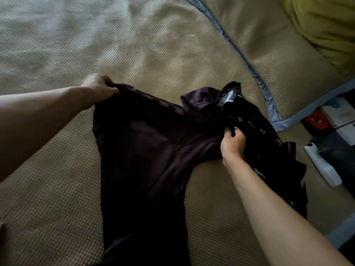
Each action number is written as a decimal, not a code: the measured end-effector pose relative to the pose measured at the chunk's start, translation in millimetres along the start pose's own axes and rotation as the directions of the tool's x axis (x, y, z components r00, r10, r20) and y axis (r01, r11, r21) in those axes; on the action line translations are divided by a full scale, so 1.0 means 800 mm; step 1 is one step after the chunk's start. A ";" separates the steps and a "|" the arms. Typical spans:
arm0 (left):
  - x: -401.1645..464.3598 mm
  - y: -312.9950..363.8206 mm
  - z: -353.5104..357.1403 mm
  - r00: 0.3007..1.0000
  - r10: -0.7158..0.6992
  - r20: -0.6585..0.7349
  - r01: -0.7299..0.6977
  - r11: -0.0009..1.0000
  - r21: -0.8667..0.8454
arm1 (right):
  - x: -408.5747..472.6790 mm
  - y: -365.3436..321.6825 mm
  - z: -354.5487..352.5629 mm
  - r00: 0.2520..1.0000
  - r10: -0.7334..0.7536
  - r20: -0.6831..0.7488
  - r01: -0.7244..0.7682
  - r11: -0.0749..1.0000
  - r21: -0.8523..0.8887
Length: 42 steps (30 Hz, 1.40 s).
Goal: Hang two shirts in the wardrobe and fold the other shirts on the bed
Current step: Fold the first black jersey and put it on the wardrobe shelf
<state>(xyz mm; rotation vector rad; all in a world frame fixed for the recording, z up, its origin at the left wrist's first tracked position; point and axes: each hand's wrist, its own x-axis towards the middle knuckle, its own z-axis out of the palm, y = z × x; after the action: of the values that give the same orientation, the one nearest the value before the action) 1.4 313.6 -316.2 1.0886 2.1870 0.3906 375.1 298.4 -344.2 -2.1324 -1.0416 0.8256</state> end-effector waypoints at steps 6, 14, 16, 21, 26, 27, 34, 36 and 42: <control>0.004 -0.009 -0.003 0.960 -0.250 0.124 0.277 0.908 -0.316 | 0.002 0.016 -0.002 0.988 0.151 0.006 -0.147 0.969 -0.197; -0.030 -0.043 0.017 0.966 -0.090 -0.241 0.052 0.986 -0.159 | -0.009 0.025 -0.016 0.991 0.114 0.069 -0.103 0.984 -0.144; -0.086 -0.057 0.019 0.959 0.066 -0.275 -0.065 0.998 0.014 | -0.033 0.028 -0.032 0.998 0.040 0.054 -0.026 0.971 -0.237; -0.271 -0.110 0.041 0.957 0.237 0.169 -0.244 0.970 0.020 | -0.123 0.063 -0.060 0.946 0.166 0.278 -0.105 0.969 -0.223; -0.419 -0.185 0.061 0.782 0.133 0.608 -0.422 0.831 0.362 | -0.216 0.114 -0.078 0.700 0.275 0.659 0.085 0.884 -0.459; -0.442 -0.203 0.062 0.766 0.111 0.633 -0.464 0.777 0.425 | -0.235 0.123 -0.086 0.649 0.294 0.702 0.143 0.859 -0.492; -0.568 -0.198 0.060 0.867 0.385 0.316 -0.468 0.847 0.252 | -0.321 0.201 -0.162 0.581 0.333 0.743 -0.071 0.930 -0.361; -0.608 -0.169 0.064 0.877 0.408 0.255 -0.473 0.828 0.303 | -0.344 0.218 -0.186 0.638 0.283 0.716 -0.113 0.955 -0.276; -0.689 -0.102 0.130 0.831 0.488 0.267 -0.556 0.735 0.388 | -0.382 0.253 -0.222 0.745 0.263 0.613 -0.048 0.938 -0.343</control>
<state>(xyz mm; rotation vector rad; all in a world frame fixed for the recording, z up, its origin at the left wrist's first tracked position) 264.7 -175.3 -202.7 1.9494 1.8423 0.0192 446.5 -100.6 -306.3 -2.2541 -1.4184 1.6771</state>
